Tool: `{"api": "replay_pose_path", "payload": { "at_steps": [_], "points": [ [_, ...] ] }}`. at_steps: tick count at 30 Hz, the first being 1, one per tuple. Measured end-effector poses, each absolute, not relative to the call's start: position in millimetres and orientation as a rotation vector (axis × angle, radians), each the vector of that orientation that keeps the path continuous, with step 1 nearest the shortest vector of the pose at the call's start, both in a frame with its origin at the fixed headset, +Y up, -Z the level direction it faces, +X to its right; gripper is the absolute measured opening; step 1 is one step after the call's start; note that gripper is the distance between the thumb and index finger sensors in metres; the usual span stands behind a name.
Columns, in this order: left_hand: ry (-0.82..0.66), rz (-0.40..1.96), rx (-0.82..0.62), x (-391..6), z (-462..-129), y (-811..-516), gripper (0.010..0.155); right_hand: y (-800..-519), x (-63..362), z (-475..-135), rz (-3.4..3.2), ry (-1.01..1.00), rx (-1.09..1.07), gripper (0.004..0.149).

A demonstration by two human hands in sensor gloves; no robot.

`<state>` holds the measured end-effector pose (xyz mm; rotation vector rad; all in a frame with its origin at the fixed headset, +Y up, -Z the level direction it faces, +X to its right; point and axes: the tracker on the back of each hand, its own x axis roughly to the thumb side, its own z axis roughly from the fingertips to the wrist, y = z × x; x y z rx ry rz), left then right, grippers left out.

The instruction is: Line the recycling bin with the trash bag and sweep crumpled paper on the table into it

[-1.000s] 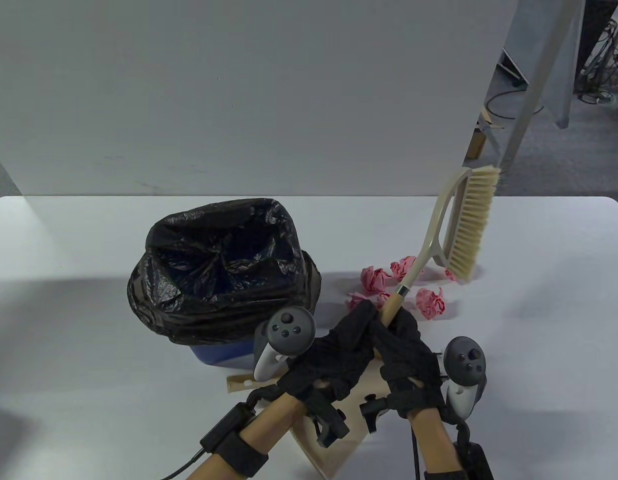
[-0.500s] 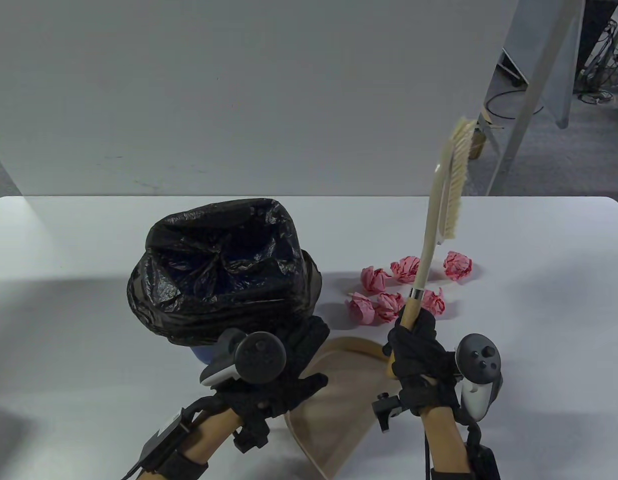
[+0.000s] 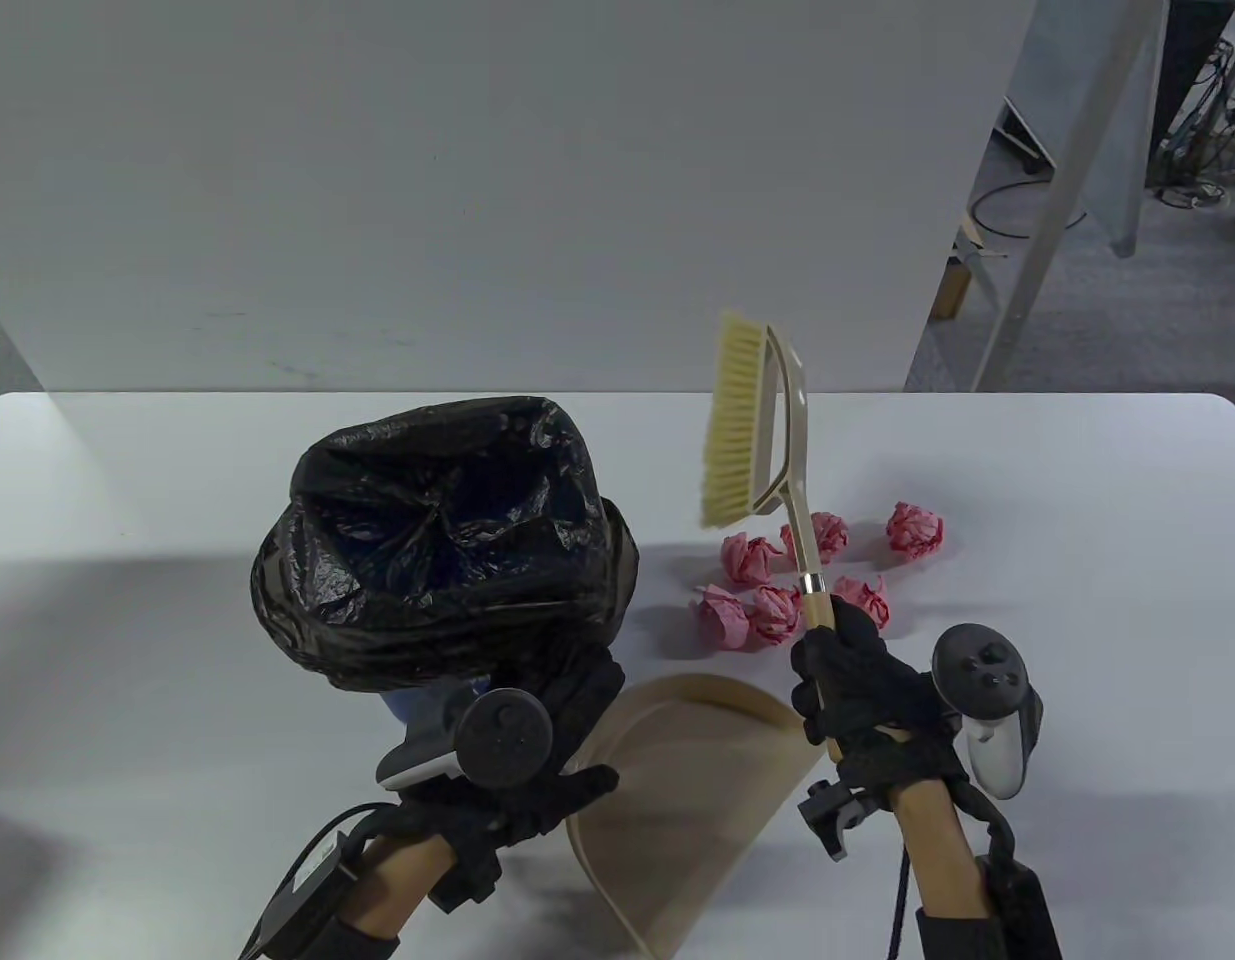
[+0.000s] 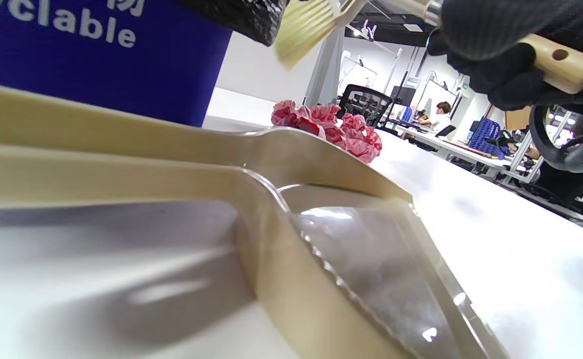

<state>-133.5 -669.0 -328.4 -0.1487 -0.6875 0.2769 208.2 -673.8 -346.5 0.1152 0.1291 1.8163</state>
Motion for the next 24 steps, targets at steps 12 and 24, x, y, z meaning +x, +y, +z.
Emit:
{"api": "replay_pose_path", "payload": {
  "at_steps": [12,24],
  "points": [
    [-0.647,0.309,-0.200,-137,-333,-675,0.085,-690,208,-342,1.872,0.542,0.109,0.064],
    [-0.615,0.289,-0.252,-136,-334,-679,0.083,-678,255,-335,1.976,0.340,-0.177,0.063]
  ]
}}
